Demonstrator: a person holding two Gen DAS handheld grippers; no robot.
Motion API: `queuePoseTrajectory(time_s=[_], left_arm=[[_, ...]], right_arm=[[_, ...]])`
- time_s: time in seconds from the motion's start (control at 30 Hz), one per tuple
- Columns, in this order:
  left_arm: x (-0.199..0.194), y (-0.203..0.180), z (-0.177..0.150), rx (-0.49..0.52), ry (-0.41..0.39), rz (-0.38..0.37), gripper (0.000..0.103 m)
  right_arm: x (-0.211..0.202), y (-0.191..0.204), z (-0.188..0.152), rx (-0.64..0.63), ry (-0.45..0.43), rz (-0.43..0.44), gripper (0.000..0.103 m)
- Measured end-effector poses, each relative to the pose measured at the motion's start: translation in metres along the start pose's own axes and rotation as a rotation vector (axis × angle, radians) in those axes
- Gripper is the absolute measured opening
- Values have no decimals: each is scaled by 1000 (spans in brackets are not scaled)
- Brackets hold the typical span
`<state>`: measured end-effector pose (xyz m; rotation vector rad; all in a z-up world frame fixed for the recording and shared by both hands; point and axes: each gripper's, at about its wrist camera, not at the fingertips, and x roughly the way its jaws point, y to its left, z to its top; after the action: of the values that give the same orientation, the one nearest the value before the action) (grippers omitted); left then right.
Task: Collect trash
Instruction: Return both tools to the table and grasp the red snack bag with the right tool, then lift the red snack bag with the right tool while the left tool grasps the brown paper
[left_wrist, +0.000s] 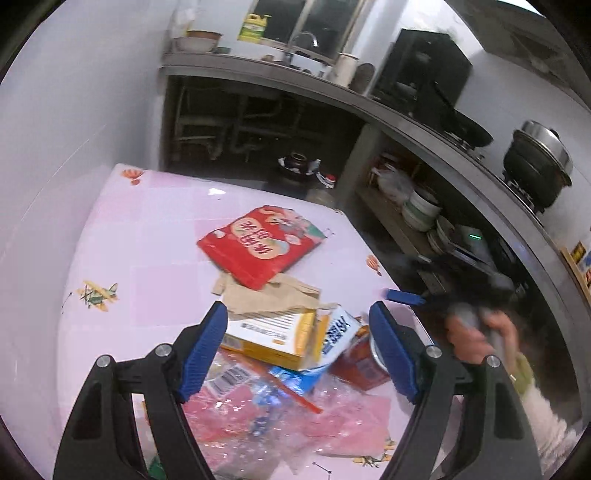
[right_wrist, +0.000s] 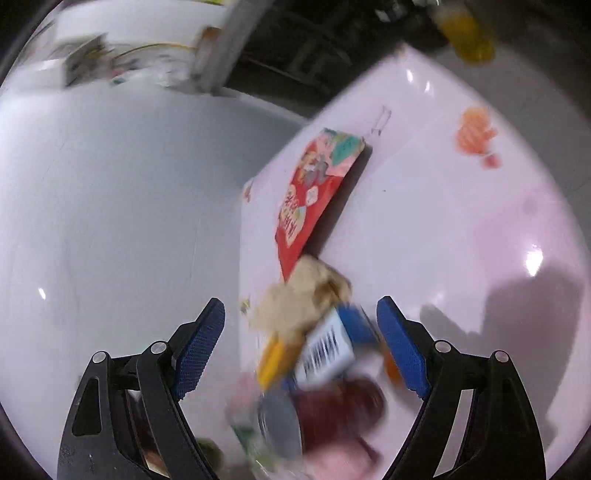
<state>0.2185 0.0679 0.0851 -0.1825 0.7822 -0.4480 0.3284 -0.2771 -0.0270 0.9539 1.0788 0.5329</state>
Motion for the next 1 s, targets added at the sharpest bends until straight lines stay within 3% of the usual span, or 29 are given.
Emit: queuePoseTrajectory(time_s=[0.13, 0.2, 0.4, 0.63, 0.77, 1.0], left_arm=[[3, 13, -3, -15, 5, 9, 77], [9, 14, -2, -28, 14, 12, 77], [22, 28, -2, -65, 23, 13, 77], [26, 39, -4, -93, 22, 21, 77], [27, 40, -7, -89, 31, 22, 77], [26, 46, -10, -95, 32, 23, 77]], right_arm=[[59, -24, 41, 112, 95, 35, 80], [79, -29, 53, 128, 131, 58, 68], [107, -12, 76, 118, 155, 46, 62], [132, -26, 82, 215, 169, 1, 15], [127, -31, 82, 229, 142, 41, 3], [59, -10, 81, 187, 7, 230, 0]])
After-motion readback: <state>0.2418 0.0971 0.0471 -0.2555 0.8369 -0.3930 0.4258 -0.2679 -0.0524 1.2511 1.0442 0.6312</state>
